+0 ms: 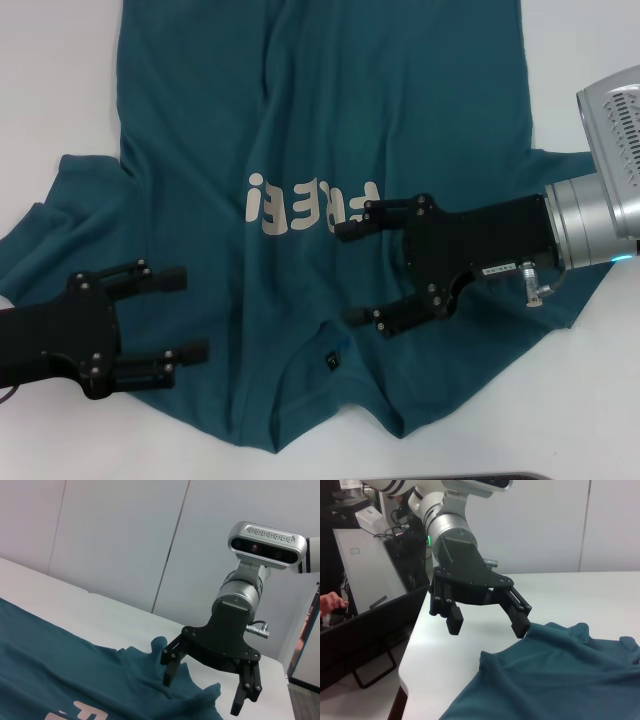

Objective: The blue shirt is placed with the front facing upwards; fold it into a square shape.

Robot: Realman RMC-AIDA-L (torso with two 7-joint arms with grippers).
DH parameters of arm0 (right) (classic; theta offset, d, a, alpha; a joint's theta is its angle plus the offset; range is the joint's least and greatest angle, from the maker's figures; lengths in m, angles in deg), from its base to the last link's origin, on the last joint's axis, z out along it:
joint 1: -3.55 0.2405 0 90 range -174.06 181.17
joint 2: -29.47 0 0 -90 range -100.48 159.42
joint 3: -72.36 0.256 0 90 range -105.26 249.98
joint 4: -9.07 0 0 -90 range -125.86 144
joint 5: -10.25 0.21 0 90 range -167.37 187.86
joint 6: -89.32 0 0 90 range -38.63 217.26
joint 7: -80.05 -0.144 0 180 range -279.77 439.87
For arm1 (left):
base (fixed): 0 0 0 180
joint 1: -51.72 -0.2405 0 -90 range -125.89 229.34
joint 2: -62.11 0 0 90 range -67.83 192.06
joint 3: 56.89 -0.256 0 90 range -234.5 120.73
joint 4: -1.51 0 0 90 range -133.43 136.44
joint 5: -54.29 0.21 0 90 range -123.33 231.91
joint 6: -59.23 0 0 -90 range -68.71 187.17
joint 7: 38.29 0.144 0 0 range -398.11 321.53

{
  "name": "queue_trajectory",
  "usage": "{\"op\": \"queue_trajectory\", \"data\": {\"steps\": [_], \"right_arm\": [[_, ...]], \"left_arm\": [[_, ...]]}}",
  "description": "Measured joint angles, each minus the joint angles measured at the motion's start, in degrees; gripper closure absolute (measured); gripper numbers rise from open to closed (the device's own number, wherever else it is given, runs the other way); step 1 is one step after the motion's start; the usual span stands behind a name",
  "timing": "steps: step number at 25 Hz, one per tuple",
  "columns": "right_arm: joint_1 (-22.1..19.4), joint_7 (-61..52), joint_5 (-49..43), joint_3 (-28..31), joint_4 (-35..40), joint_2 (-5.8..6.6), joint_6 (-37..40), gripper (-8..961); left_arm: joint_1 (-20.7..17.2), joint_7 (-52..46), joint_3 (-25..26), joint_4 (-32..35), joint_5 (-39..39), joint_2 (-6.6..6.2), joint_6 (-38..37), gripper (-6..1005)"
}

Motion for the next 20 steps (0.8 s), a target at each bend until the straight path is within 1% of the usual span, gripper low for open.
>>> {"op": "queue_trajectory", "data": {"steps": [3, 5, 7, 8, 9, 10, 12, 14, 15, 17, 20], "right_arm": [[0.0, 0.0, 0.0, 0.1, 0.1, 0.00, 0.0, 29], [0.0, 0.0, 0.2, 0.2, 0.1, 0.01, 0.1, 29], [0.0, -0.3, 0.9, 0.2, 0.0, 0.07, 0.1, 29], [0.0, -0.5, 1.2, 0.2, 0.0, 0.09, 0.1, 29], [-0.1, -0.6, 1.5, 0.2, 0.0, 0.14, 0.1, 29], [-0.1, -0.7, 1.9, 0.2, 0.0, 0.16, 0.1, 29], [-0.2, -1.0, 2.5, 0.2, 0.0, 0.18, 0.3, 29], [-0.1, -2.0, 2.8, 0.2, -0.1, 0.12, 0.3, 29], [0.0, -2.8, 2.9, 0.3, -0.1, 0.09, 0.3, 29], [0.1, -4.7, 3.3, 0.3, -0.2, 0.07, 0.1, 29], [0.2, -6.3, 3.6, 0.3, -0.2, 0.11, 0.0, 28]], "left_arm": [[0.0, 0.0, 0.3, 0.0, -0.1, 0.01, -0.1, 156], [0.3, -0.9, 1.7, 0.1, -0.6, 0.05, -0.7, 156], [1.0, -5.2, 4.6, 0.3, -1.4, 0.22, -1.0, 156], [1.9, -8.9, 6.7, 0.4, -1.8, 0.18, -0.8, 156], [2.9, -14.8, 8.9, 0.7, -1.8, -0.06, -0.5, 156], [3.9, -20.2, 10.3, 1.3, -1.9, -0.48, -0.1, 156], [5.9, -31.5, 12.3, 3.9, -1.8, -2.12, 0.4, 156], [7.1, -39.9, 13.3, 6.7, -2.0, -3.69, 0.8, 155], [7.4, -43.6, 13.9, 7.7, -2.2, -4.17, 1.1, 155], [7.5, -49.4, 15.4, 8.2, -2.3, -4.67, 2.5, 155], [6.4, -54.8, 16.2, 8.3, -1.2, -5.11, 7.6, 155]]}}
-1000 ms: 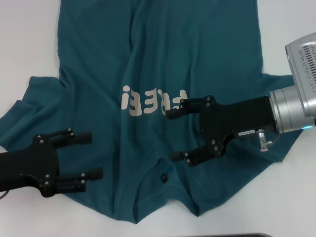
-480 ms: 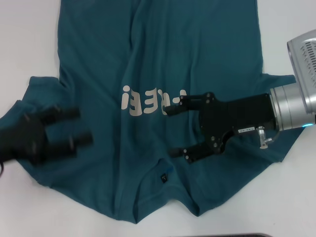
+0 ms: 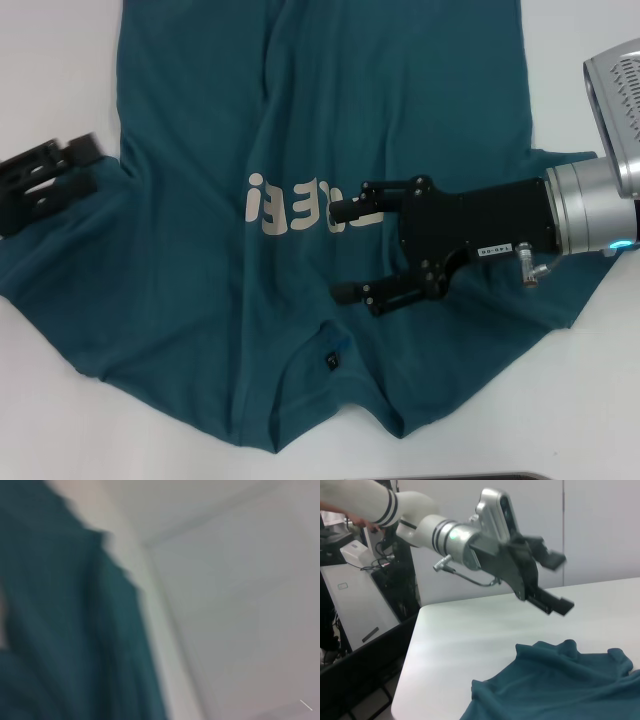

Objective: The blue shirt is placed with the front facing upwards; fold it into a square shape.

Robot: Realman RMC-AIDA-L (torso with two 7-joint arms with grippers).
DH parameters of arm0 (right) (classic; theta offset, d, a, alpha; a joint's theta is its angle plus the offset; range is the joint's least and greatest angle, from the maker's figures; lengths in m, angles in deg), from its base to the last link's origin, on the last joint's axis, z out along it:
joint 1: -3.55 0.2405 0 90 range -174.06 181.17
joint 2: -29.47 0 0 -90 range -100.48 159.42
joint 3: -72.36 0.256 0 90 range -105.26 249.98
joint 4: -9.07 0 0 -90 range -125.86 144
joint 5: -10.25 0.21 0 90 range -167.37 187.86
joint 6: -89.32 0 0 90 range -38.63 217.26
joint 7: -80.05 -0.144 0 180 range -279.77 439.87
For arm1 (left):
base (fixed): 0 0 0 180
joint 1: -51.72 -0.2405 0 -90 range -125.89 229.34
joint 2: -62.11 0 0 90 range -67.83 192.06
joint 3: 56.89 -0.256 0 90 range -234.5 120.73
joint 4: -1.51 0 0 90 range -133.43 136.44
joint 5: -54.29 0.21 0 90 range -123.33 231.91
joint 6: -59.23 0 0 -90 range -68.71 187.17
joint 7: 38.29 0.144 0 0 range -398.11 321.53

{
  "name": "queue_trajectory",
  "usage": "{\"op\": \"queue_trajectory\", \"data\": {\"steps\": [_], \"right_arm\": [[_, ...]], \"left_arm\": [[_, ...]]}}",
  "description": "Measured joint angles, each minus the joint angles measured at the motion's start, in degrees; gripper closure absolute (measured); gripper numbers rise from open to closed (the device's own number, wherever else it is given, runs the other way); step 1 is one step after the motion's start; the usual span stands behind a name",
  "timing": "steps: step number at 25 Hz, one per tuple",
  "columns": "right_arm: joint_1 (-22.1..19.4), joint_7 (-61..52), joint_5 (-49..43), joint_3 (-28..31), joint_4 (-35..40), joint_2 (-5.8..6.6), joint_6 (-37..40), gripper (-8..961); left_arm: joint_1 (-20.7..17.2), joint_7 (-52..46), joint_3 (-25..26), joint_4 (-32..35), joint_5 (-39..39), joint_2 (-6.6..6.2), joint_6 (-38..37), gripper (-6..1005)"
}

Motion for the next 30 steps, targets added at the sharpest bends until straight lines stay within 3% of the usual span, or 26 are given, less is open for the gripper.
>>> {"op": "queue_trajectory", "data": {"steps": [1, 5, 14, 23, 30], "right_arm": [[0.0, -0.2, 0.0, -0.1, 0.0, 0.02, 0.0, 28], [0.0, -0.6, 0.0, -0.3, 0.0, 0.01, 0.3, 28], [0.4, -3.3, -0.1, -0.5, 0.0, 0.12, 0.5, 28], [0.0, -4.2, -0.2, -0.5, -0.2, 0.06, 0.7, 28], [0.3, -4.2, -0.3, -0.5, -0.8, 0.06, 0.8, 28]], "left_arm": [[-1.4, -1.8, 0.2, 0.2, 0.6, -0.36, 4.1, 155], [-3.1, -2.7, 1.2, 0.3, 0.3, -1.04, 6.6, 156], [-4.2, -2.7, 2.4, -0.2, 1.7, -1.67, 6.5, 156], [-0.8, 0.0, 1.9, -3.2, 8.6, -2.05, 8.6, 156], [0.7, 1.9, -0.9, -3.2, 8.9, -2.01, 14.0, 155]]}}
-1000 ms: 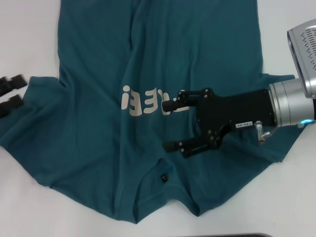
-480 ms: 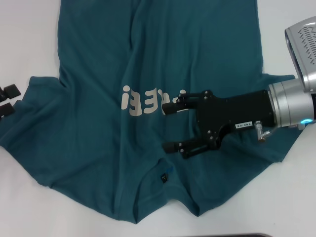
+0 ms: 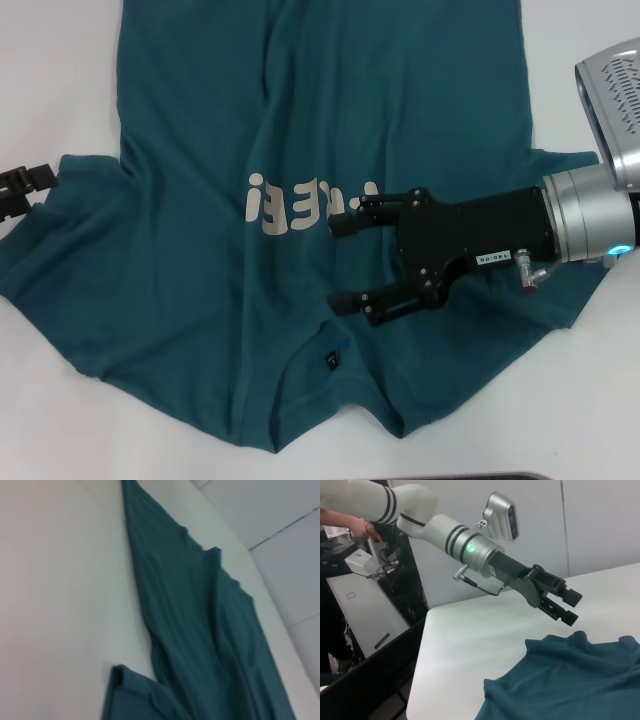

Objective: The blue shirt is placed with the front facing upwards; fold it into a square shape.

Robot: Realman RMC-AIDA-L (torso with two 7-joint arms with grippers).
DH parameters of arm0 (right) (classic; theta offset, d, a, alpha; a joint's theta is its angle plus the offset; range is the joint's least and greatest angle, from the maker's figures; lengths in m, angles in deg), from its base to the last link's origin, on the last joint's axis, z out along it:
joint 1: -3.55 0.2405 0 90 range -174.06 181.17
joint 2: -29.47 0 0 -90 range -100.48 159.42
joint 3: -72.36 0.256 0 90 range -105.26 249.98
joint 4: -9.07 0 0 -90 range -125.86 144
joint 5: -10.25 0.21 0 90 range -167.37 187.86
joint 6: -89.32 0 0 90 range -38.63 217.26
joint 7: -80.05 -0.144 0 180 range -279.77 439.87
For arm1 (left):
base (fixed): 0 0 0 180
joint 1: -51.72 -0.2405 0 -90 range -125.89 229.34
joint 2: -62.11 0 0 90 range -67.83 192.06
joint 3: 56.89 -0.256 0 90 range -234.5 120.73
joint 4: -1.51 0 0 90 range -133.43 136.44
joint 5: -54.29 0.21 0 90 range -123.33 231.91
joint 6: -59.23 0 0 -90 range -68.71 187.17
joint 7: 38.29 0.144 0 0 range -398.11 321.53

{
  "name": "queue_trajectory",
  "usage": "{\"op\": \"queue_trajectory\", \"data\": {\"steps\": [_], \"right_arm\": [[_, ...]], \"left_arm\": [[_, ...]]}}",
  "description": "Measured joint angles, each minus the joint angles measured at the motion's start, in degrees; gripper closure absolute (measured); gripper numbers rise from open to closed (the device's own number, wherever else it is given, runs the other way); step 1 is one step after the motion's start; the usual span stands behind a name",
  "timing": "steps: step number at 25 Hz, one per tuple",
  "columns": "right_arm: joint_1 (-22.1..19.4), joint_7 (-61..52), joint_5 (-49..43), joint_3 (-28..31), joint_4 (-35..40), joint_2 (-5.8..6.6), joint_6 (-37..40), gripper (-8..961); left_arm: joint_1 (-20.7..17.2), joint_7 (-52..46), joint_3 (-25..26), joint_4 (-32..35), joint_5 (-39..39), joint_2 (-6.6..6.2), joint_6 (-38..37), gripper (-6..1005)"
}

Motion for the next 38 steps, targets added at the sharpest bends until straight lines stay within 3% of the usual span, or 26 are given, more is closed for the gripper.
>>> {"op": "queue_trajectory", "data": {"steps": [18, 38], "right_arm": [[0.2, 0.0, 0.1, 0.2, 0.0, 0.00, -0.1, 29], [0.2, 0.0, 0.2, 0.5, 0.0, 0.07, -0.2, 29]], "left_arm": [[0.8, -0.5, -4.7, 0.3, 0.1, 0.34, 9.5, 156], [1.8, -2.0, -5.5, 0.6, 3.9, 0.24, 10.4, 155]]}}
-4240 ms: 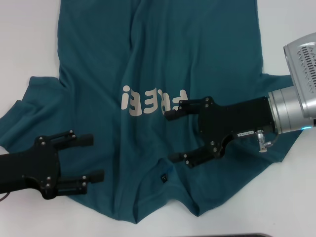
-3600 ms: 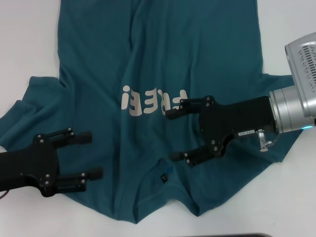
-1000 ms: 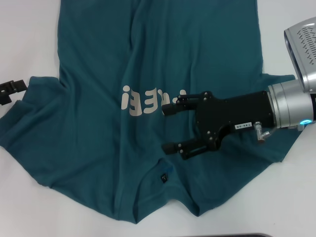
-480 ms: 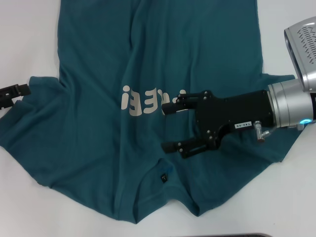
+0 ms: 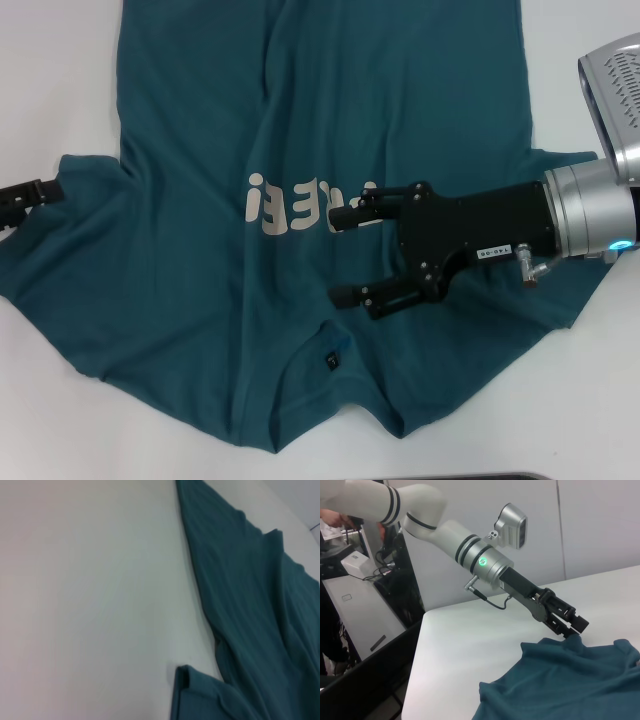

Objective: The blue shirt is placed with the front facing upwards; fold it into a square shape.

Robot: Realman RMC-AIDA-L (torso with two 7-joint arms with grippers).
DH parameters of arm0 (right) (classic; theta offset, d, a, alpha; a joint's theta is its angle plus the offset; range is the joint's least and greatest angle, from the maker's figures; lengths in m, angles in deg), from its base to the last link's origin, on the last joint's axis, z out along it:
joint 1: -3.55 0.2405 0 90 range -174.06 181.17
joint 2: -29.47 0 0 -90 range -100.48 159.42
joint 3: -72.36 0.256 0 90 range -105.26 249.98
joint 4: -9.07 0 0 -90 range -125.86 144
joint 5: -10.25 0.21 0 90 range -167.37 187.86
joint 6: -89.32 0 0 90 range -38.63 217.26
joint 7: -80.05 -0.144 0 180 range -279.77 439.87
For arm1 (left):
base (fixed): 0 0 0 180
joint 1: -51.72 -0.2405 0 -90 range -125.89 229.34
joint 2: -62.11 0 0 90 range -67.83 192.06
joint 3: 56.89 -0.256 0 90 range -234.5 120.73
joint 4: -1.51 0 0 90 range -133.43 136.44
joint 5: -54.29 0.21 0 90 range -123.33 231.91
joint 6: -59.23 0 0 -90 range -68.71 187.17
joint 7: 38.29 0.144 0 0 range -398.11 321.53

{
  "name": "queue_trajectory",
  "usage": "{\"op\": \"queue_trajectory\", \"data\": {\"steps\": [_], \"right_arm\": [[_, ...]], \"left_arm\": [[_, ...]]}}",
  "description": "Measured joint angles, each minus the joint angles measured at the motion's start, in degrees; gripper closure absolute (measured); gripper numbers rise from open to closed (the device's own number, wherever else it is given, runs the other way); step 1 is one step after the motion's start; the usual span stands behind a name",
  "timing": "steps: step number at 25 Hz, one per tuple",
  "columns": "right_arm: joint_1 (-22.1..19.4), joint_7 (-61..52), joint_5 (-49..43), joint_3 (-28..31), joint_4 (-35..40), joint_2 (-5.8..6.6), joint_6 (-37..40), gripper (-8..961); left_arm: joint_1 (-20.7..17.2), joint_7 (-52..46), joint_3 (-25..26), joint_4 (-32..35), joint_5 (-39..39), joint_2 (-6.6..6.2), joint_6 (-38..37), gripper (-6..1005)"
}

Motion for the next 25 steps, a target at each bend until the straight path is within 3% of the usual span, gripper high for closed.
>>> {"op": "queue_trajectory", "data": {"steps": [25], "right_arm": [[0.1, 0.0, 0.2, 0.1, 0.0, 0.02, 0.2, 29]], "left_arm": [[1.6, -2.7, -0.7, -1.0, 3.7, 0.11, -3.4, 156]]}}
